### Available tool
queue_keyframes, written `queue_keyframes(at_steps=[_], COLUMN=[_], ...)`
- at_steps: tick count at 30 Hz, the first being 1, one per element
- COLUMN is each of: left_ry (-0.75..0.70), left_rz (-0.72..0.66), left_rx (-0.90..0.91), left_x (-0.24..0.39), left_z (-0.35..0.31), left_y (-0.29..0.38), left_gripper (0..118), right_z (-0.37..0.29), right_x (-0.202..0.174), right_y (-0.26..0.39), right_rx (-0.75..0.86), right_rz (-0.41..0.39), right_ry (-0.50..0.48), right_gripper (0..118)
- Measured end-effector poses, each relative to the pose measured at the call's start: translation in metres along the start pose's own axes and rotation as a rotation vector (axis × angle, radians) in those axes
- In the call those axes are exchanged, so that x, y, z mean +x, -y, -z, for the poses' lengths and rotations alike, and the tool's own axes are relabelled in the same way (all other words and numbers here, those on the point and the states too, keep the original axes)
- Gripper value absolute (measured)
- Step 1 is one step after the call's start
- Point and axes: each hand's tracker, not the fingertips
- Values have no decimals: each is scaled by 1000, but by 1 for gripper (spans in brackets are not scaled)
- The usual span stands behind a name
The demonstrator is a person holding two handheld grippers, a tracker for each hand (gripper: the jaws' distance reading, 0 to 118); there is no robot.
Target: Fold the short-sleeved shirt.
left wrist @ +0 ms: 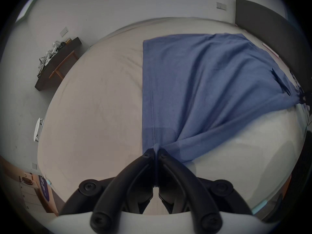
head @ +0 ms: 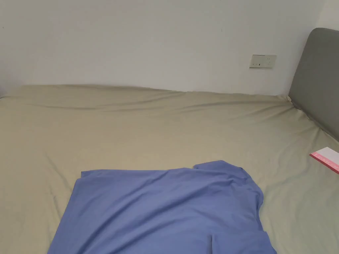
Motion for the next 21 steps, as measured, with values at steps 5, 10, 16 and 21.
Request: queue_keyframes(at_steps=[5,10,16,21], left_ry=[16,26,3,-22], left_rz=[34,125,153,77], left_rx=[-35,-115,-143,-48], left_x=[-1,7,20,15], left_z=[-22,-25,-15,-32], left_y=[16,30,33,21], left_gripper=[0,0,2,110], right_z=[-22,-29,5,-19], right_x=[13,16,2,3], right_y=[36,54,58,39], right_rx=[-63,-133,-192,-31], right_rz=[69,71,16,0], right_ry=[-29,-24,12,122], right_gripper=[3,3,11,93])
